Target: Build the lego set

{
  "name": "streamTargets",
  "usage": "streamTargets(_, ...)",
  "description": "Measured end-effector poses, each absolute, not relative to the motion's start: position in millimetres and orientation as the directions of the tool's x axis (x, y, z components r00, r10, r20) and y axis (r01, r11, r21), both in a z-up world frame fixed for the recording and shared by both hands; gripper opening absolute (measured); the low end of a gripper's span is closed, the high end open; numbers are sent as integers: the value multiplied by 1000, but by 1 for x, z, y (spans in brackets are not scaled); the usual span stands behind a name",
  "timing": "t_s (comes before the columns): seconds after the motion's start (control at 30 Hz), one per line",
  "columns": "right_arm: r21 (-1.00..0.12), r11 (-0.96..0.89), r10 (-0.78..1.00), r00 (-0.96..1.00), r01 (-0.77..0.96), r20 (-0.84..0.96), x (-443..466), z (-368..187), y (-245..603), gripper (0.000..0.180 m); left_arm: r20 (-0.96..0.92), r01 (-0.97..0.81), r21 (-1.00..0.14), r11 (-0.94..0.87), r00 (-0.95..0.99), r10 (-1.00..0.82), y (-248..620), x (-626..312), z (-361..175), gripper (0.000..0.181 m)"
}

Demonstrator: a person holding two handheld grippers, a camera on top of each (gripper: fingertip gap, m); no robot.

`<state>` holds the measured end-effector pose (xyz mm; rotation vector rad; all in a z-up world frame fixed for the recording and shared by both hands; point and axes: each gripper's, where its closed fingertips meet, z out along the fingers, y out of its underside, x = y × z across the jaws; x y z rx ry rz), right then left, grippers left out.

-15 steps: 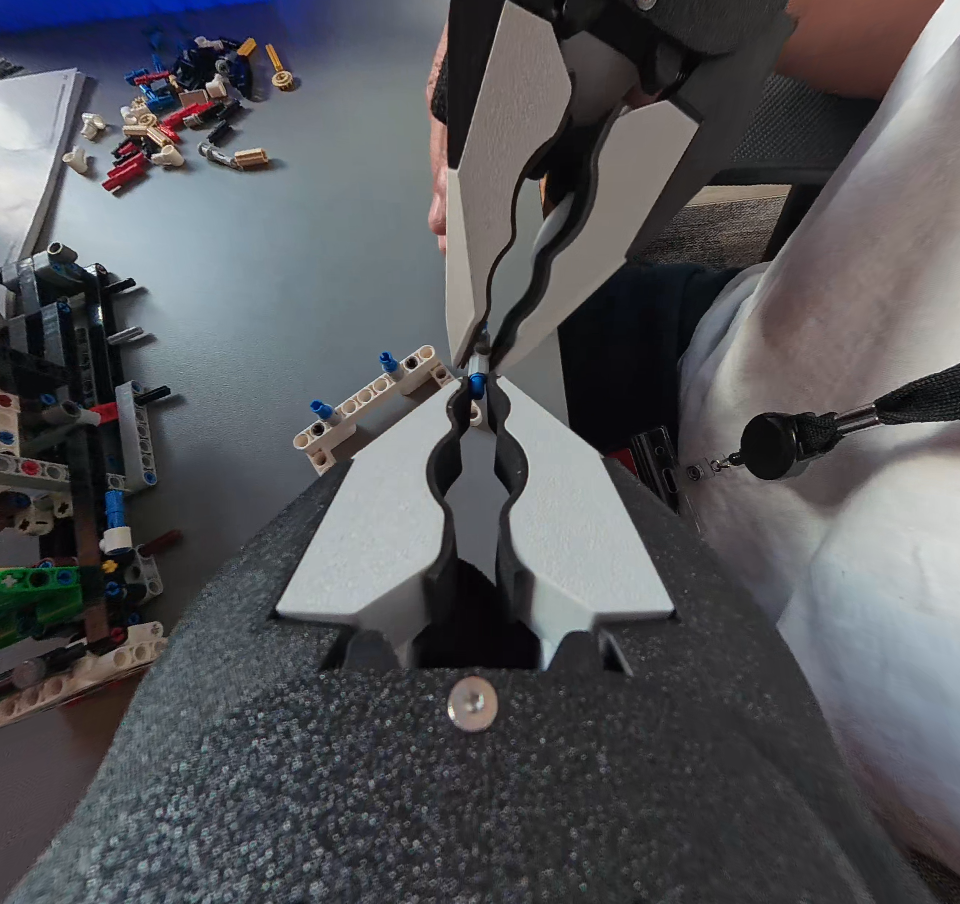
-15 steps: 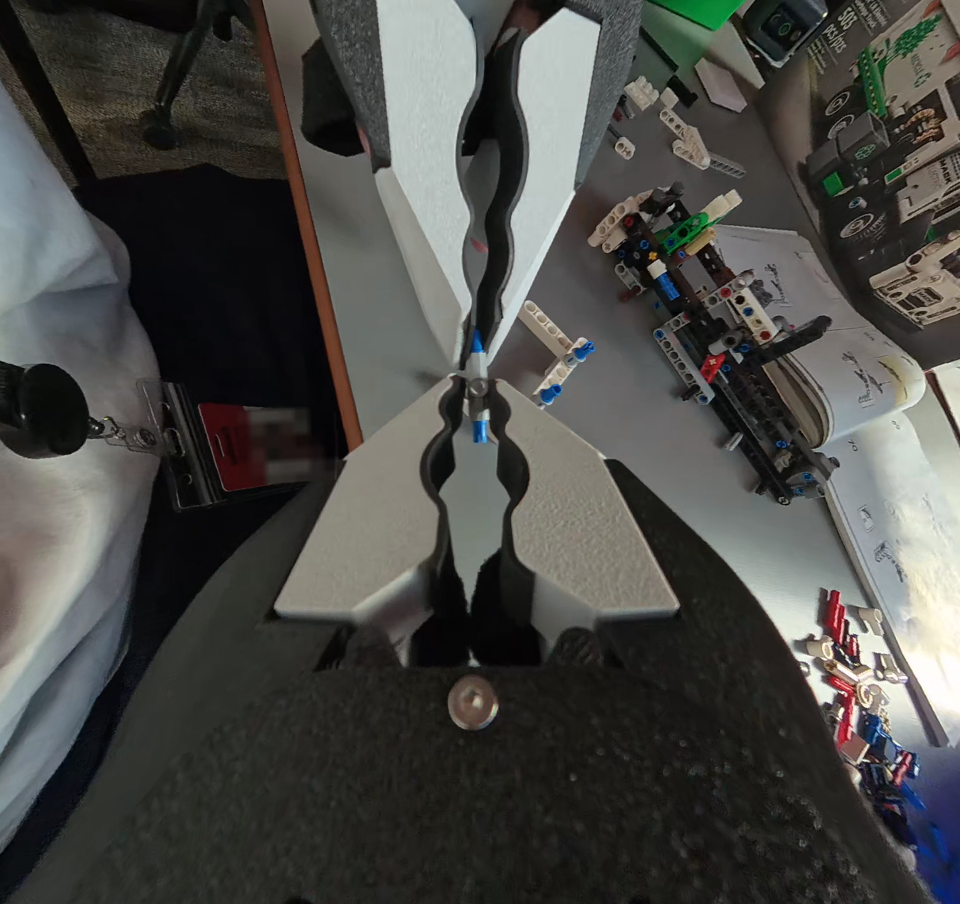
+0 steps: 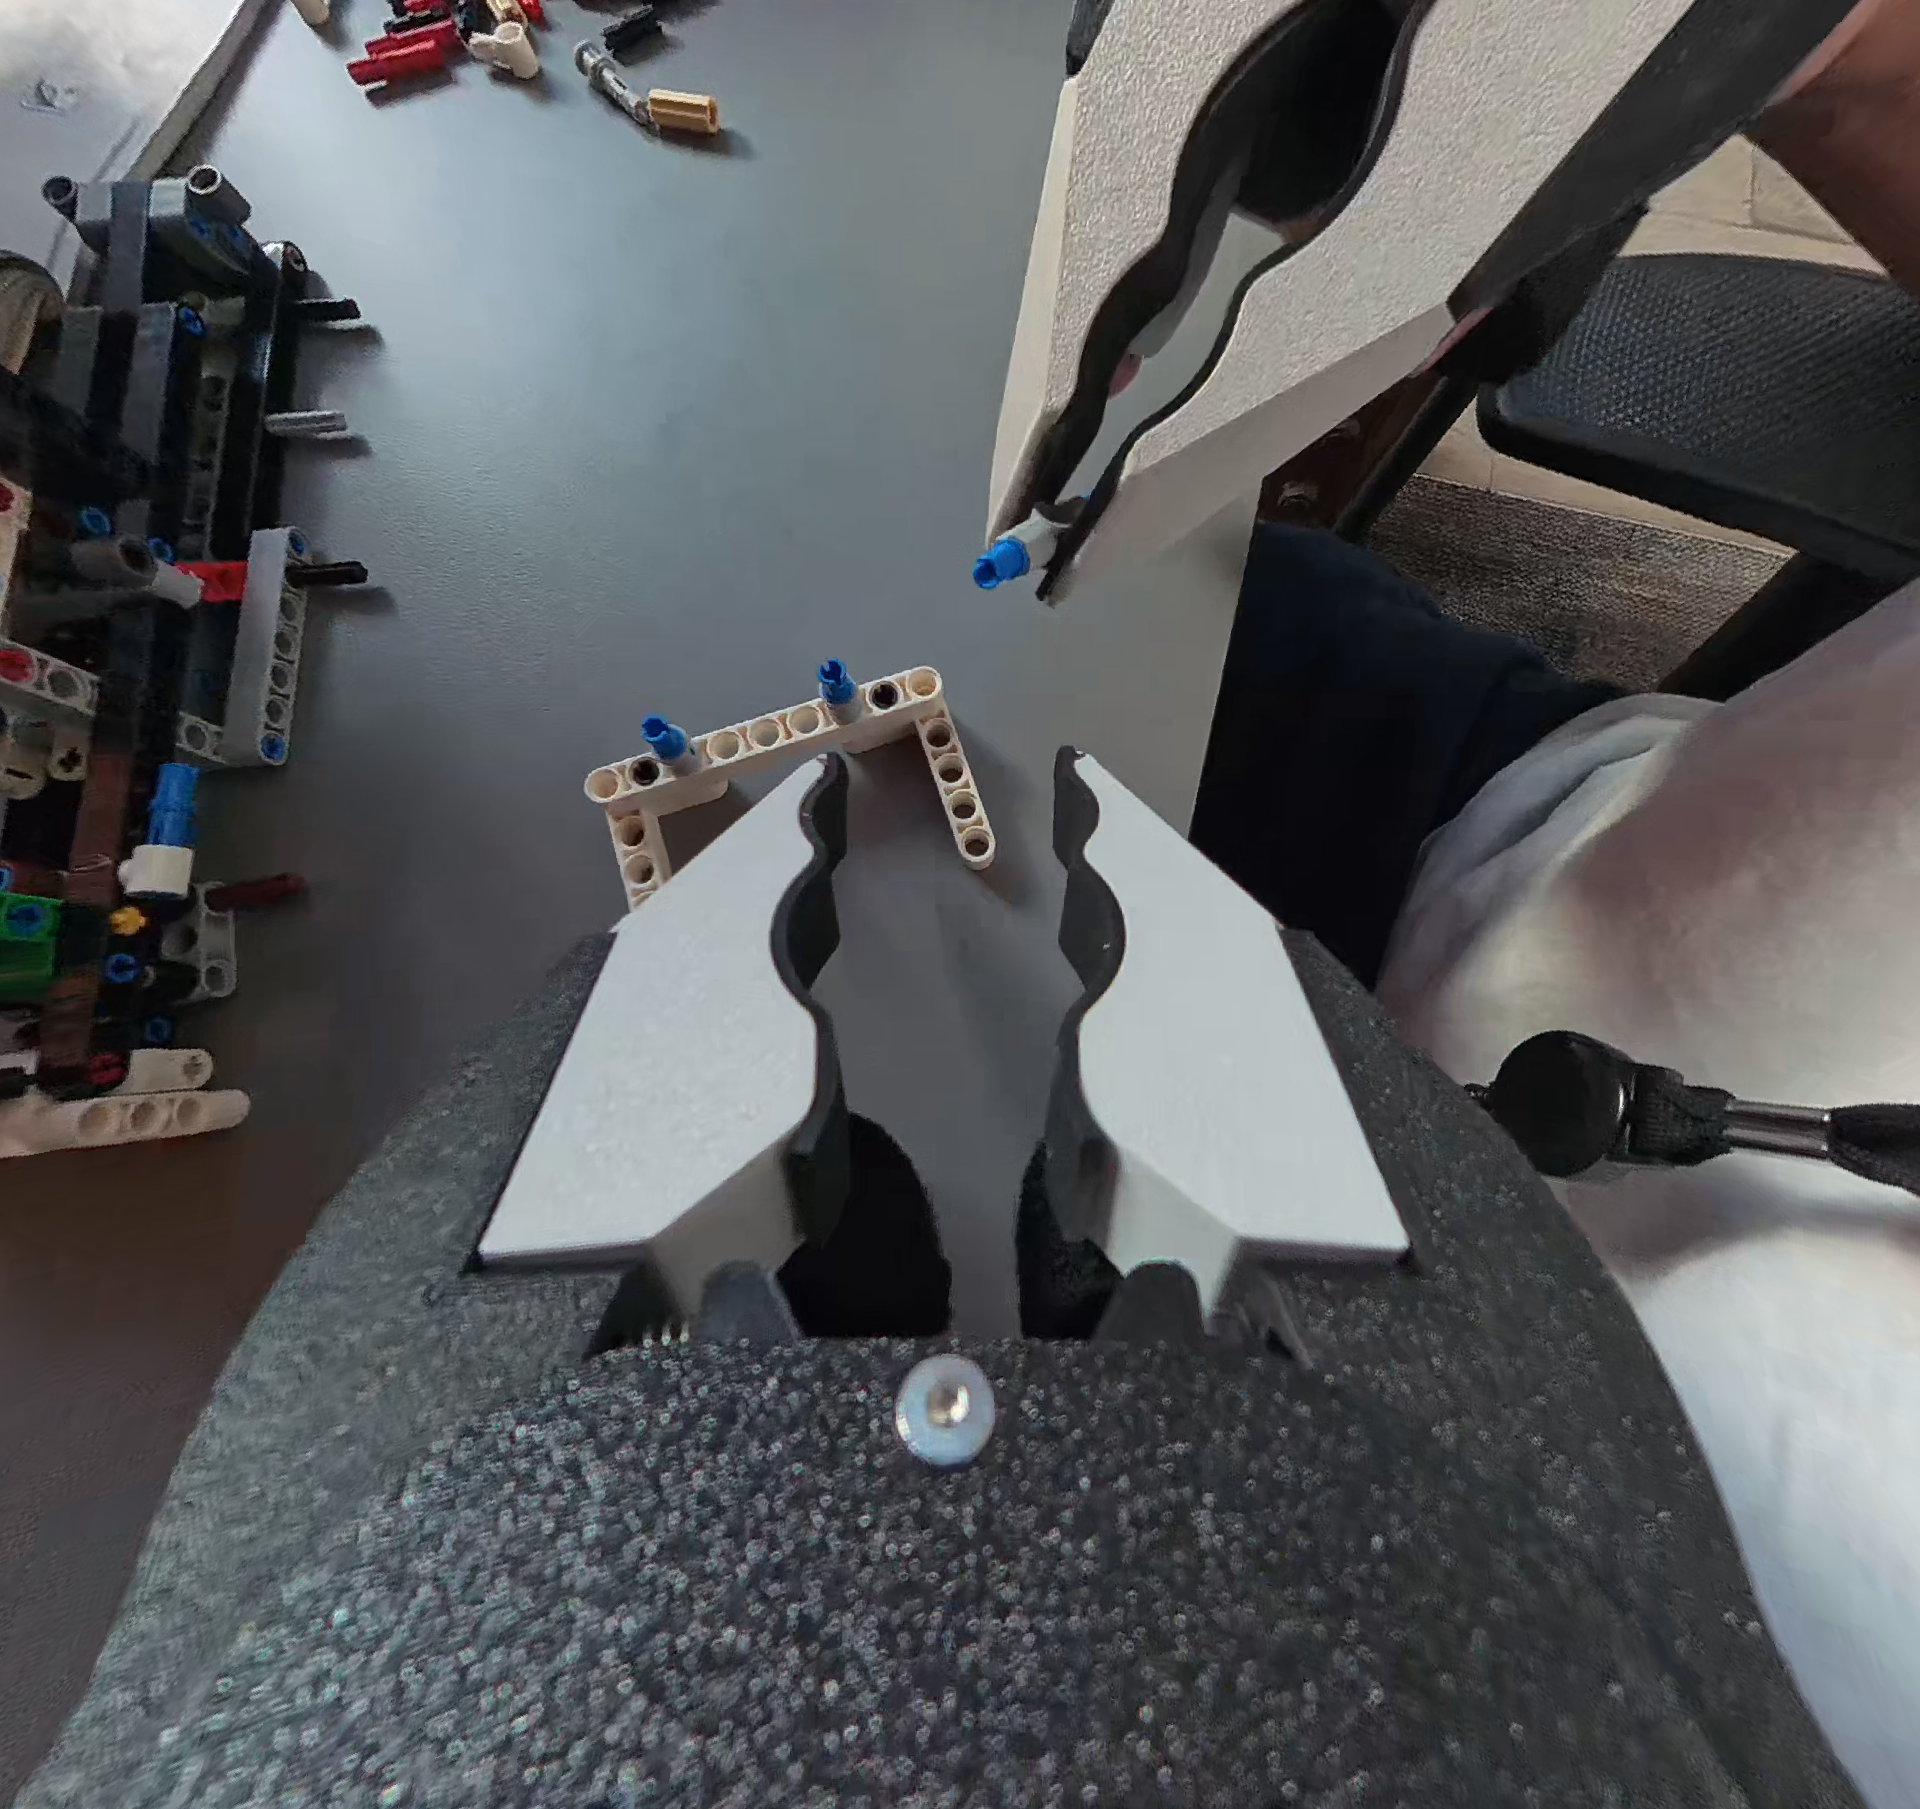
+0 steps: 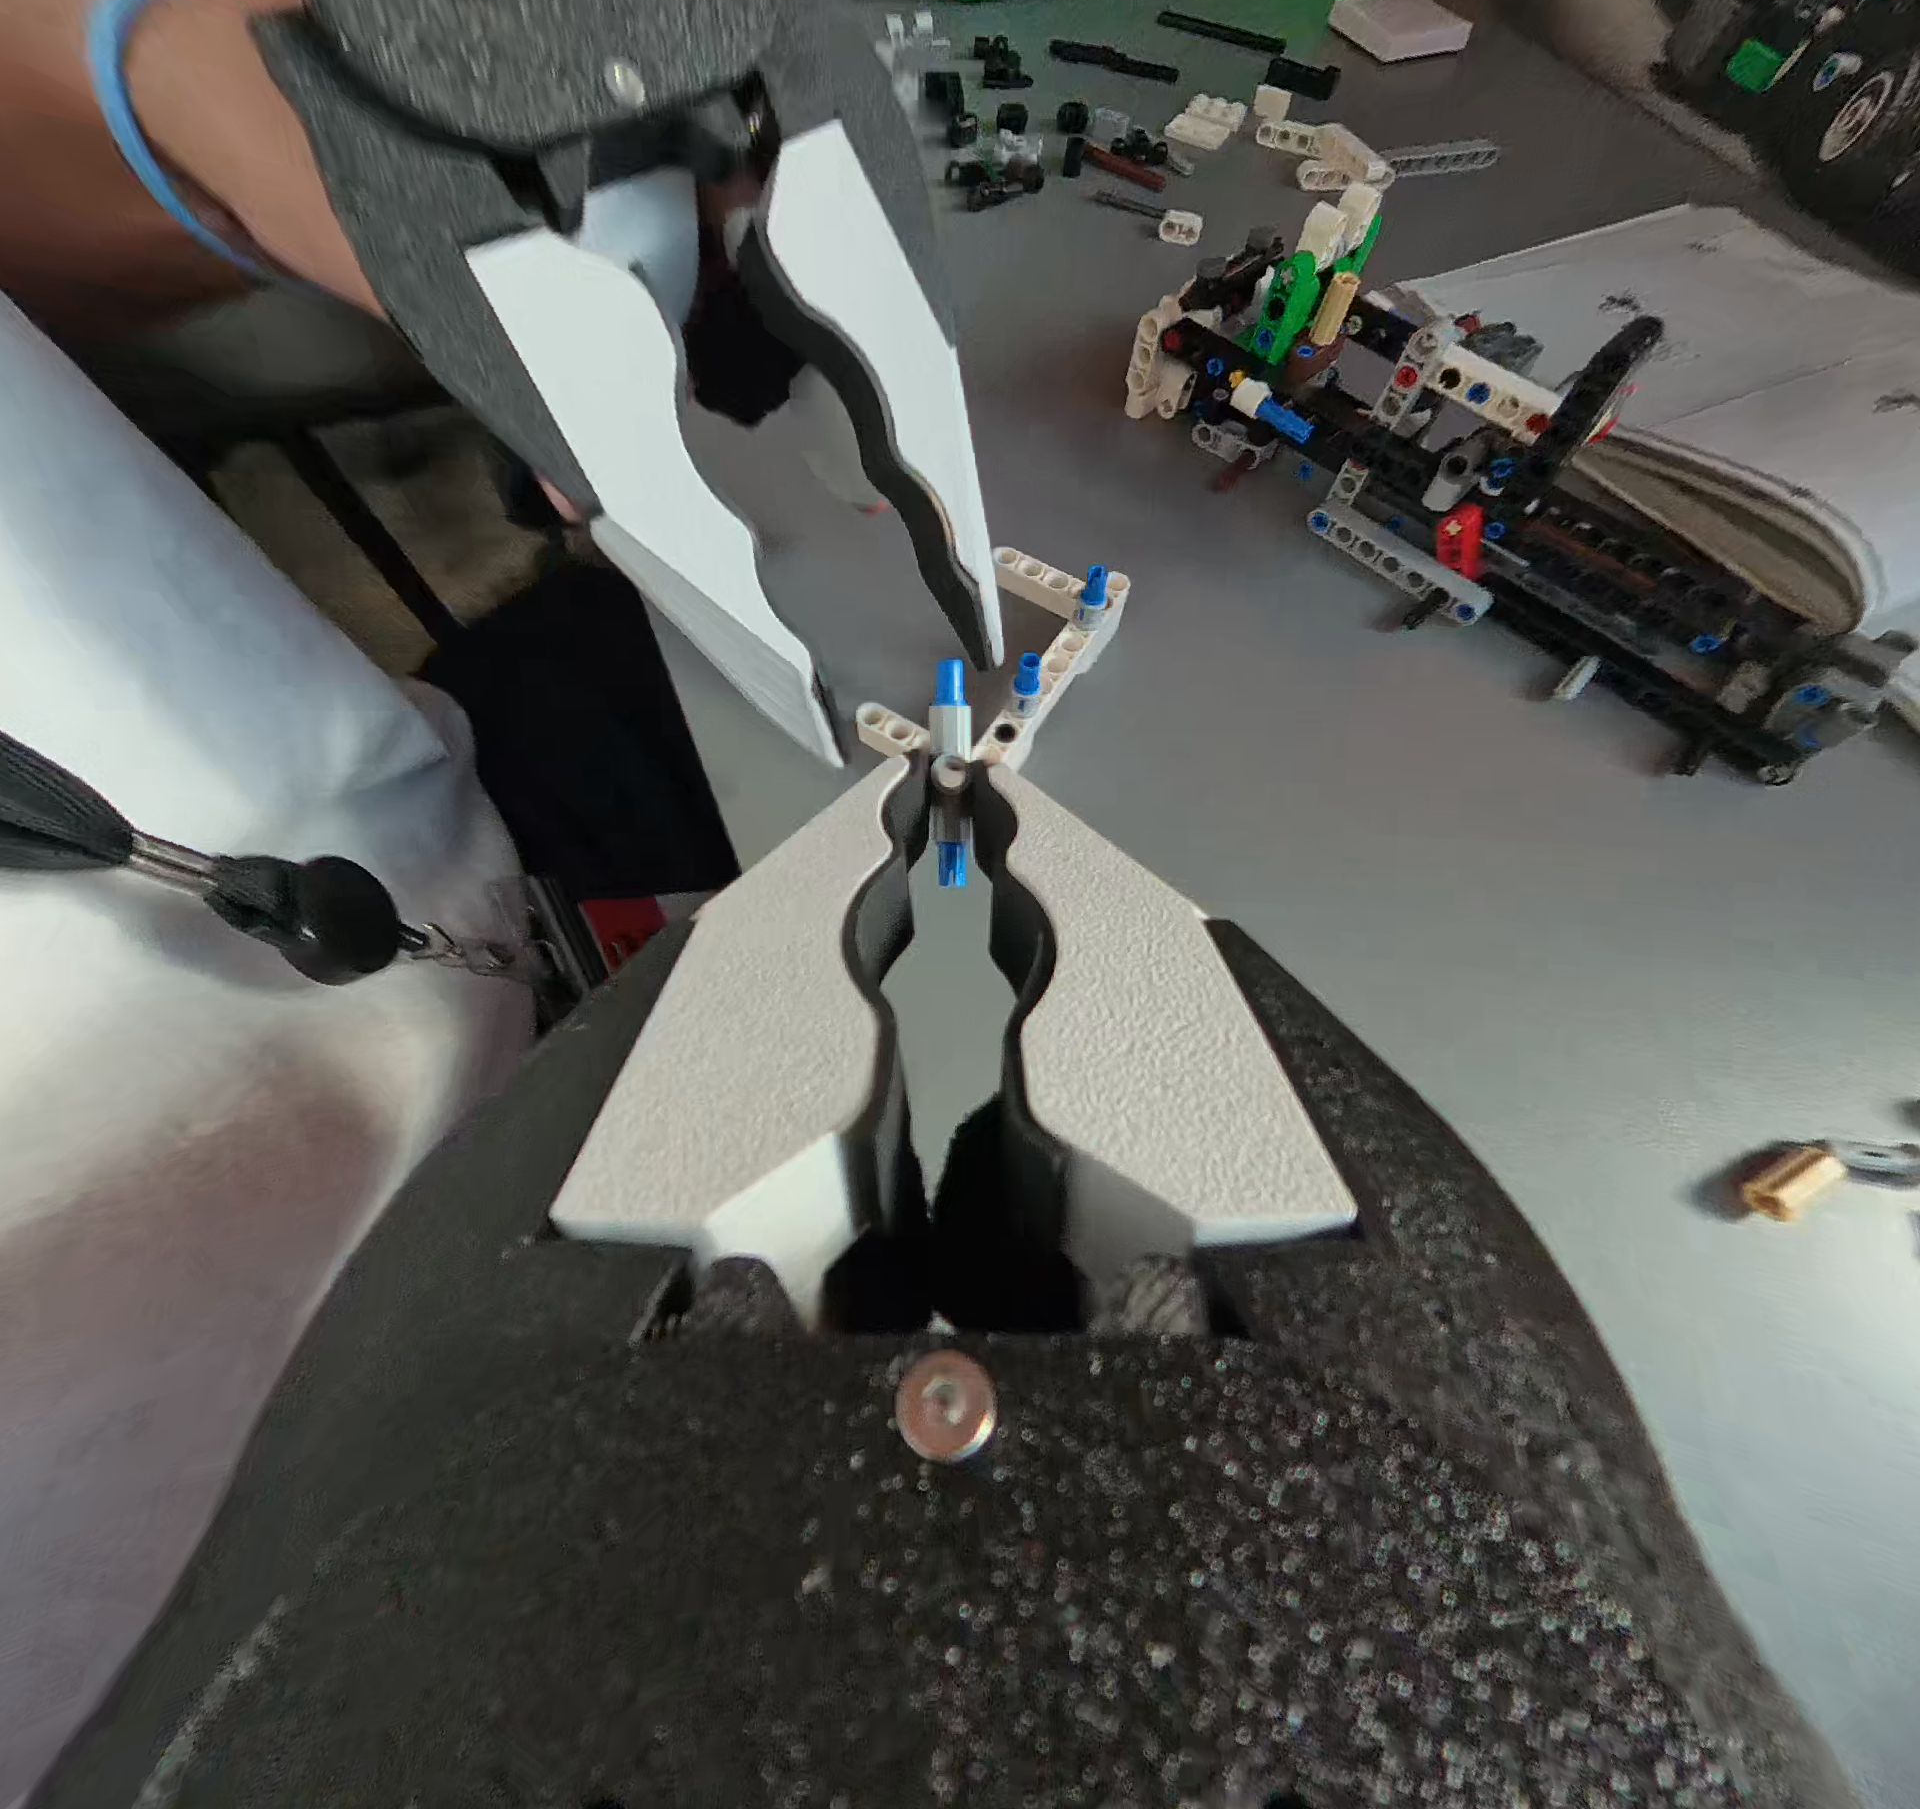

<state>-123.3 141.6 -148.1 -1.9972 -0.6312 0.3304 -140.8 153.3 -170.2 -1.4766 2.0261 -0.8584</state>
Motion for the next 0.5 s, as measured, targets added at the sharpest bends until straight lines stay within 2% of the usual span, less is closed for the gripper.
streamTargets(0.17, -898, -404, 576, 713, -176, -399, -120, -109, 141, 6, 14, -694, -701, 164, -243, -970, 154, -136, -182, 28)
streamTargets(0.3, -749, -379, 645, 426, -543, -635, -111, -66, 137, 6, -4, -695, -697, 175, -240, -971, 154, -135, -186, 23)
streamTargets(0.4, -642, -391, 669, 276, -659, -690, -105, -53, 135, 5, -8, -700, -693, 172, -231, -973, 159, -136, -186, 6)
streamTargets(0.5, -565, -398, 678, 183, -722, -712, -98, -46, 135, 6, 0, -694, -699, 172, -240, -971, 160, -138, -186, 5)
